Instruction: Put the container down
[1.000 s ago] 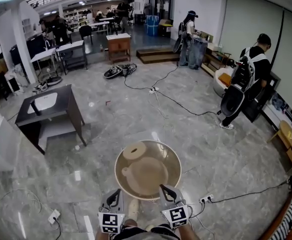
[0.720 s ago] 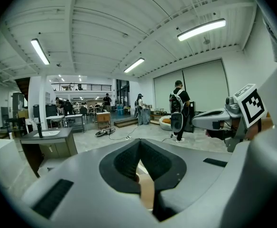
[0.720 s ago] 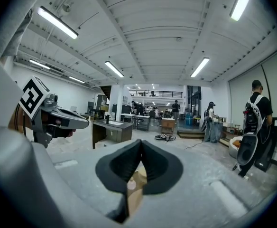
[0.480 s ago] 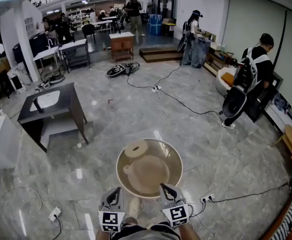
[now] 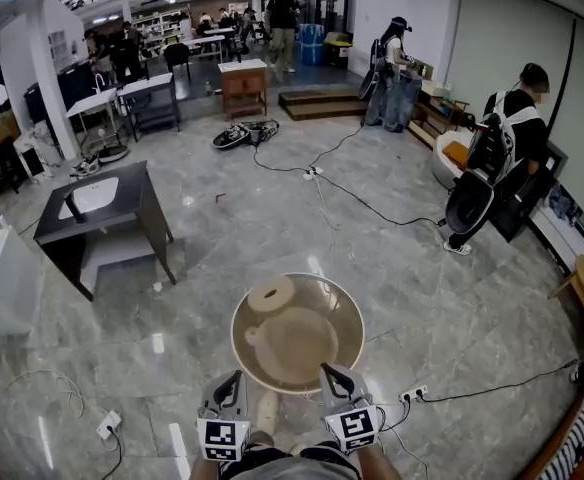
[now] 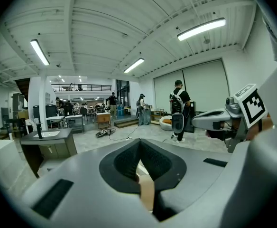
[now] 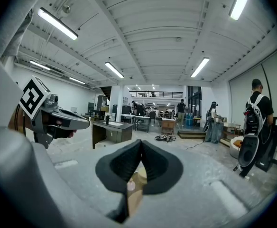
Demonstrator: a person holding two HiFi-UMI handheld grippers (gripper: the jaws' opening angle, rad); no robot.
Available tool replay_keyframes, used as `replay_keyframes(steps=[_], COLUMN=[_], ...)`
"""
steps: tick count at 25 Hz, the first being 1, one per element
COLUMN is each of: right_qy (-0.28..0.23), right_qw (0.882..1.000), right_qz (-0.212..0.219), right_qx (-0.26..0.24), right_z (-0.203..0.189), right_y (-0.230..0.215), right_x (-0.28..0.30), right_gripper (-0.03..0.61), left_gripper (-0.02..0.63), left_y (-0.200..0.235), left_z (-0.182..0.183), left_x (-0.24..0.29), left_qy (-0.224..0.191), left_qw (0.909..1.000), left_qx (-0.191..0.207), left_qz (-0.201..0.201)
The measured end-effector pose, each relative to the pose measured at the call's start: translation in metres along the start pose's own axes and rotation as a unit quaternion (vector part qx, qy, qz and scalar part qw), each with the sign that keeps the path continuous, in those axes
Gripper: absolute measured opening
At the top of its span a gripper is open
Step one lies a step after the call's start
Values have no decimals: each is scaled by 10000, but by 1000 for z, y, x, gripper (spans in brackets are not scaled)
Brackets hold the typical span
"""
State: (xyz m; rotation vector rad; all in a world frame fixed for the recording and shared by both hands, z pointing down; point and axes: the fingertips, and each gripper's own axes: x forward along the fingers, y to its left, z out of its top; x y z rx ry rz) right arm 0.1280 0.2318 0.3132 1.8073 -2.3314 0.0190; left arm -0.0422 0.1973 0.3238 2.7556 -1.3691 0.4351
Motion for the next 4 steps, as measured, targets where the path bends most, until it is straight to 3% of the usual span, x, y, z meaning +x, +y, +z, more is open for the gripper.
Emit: replay_keyframes(steps=[4], right_qy=[-4], right_qw=[10000], right_qz=[10], right_qx=[2], right_z=[-3], right_y=[-3], right_x=[-2], right_gripper=[0], left_gripper=[17], left_y=[-7], left_z=[0], left_x=[2], left_qy=[54], left_qw=[10000], left_qx=[55], left_qz=[-52])
